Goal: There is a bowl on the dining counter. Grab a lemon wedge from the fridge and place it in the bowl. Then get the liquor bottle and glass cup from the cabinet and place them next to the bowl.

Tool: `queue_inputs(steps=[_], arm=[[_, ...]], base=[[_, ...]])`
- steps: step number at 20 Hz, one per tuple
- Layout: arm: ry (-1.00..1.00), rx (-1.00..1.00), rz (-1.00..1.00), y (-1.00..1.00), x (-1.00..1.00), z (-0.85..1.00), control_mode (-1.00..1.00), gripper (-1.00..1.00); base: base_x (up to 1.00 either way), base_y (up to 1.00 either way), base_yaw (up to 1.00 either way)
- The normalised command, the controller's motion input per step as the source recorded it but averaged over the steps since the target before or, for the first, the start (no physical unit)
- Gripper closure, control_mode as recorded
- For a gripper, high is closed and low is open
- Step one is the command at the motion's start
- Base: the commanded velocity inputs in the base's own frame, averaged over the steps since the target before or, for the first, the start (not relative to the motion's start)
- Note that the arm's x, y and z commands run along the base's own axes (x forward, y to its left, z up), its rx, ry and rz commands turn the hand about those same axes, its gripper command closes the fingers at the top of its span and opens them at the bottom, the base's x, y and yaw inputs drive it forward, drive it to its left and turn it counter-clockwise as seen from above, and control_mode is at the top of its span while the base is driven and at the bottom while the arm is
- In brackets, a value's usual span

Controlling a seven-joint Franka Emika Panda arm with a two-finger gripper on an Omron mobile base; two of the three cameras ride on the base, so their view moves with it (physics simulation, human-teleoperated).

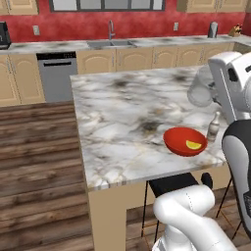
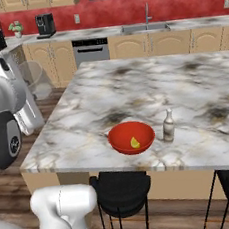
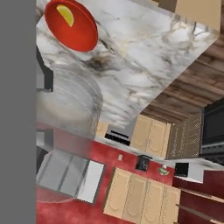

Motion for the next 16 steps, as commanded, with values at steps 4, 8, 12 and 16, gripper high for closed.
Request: queue_inputs(steps=[4, 8, 12, 16], arm=[[0.42, 0.0, -0.01, 0.0, 0.26, -0.33, -1.0, 1.0], [0.65, 0.0, -0.08, 0.01, 0.27, -0.51, -1.0, 1.0], [0.5, 0.0, -0.03, 0.01, 0.32, -0.61, -1.0, 1.0], [0.25, 0.0, 0.0, 0.09, 0.41, -0.68, -1.0, 1.0]], base=[[0.0, 0.0, 0.0], [0.0, 0.0, 0.0], [0.0, 0.0, 0.0], [0.0, 0.0, 0.0]])
